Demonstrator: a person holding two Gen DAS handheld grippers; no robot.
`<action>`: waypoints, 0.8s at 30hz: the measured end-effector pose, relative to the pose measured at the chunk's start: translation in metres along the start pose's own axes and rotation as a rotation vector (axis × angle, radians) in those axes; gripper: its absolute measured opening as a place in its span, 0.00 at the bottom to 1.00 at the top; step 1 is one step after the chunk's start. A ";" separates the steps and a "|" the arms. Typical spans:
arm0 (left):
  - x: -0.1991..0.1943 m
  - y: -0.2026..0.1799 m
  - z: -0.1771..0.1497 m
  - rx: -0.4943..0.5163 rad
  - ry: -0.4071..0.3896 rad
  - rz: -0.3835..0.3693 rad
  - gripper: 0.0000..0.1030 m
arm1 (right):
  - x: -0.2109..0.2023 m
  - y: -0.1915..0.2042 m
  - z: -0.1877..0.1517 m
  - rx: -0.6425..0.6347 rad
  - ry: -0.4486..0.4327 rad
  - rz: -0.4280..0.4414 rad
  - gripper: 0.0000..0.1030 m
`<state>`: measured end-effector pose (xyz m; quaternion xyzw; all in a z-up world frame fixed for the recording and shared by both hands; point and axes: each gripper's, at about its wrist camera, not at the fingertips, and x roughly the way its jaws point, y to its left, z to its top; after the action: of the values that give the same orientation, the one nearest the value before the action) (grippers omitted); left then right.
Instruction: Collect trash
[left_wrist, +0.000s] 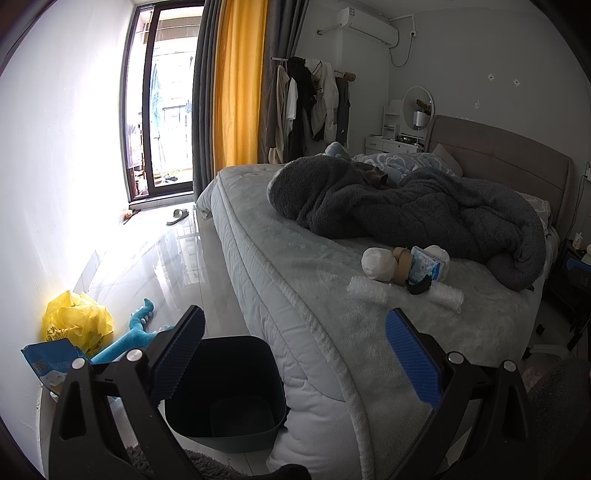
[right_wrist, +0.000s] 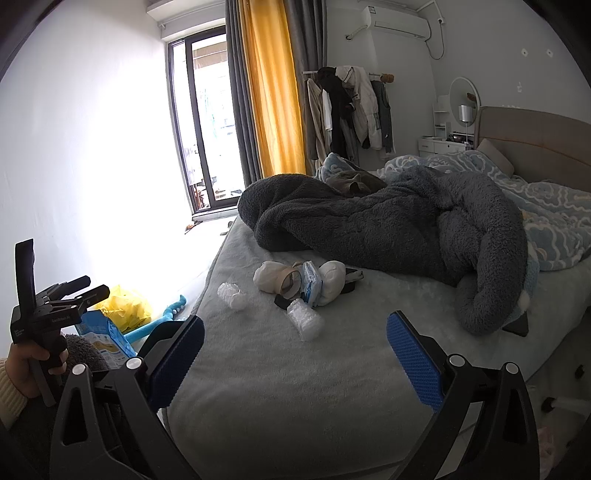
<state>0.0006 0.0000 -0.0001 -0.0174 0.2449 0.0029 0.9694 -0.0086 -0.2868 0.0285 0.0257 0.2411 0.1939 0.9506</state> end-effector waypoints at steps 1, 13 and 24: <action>0.000 0.000 0.000 0.000 0.000 0.000 0.97 | -0.001 0.000 0.000 0.000 0.000 0.000 0.97; 0.000 0.000 0.000 0.000 0.002 0.000 0.97 | 0.000 0.000 0.000 0.000 0.000 0.000 0.97; 0.002 0.004 -0.009 0.000 0.004 -0.001 0.97 | -0.001 0.000 -0.001 0.001 -0.001 0.001 0.97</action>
<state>-0.0022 0.0040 -0.0087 -0.0176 0.2466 0.0025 0.9690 -0.0094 -0.2868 0.0284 0.0264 0.2408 0.1940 0.9506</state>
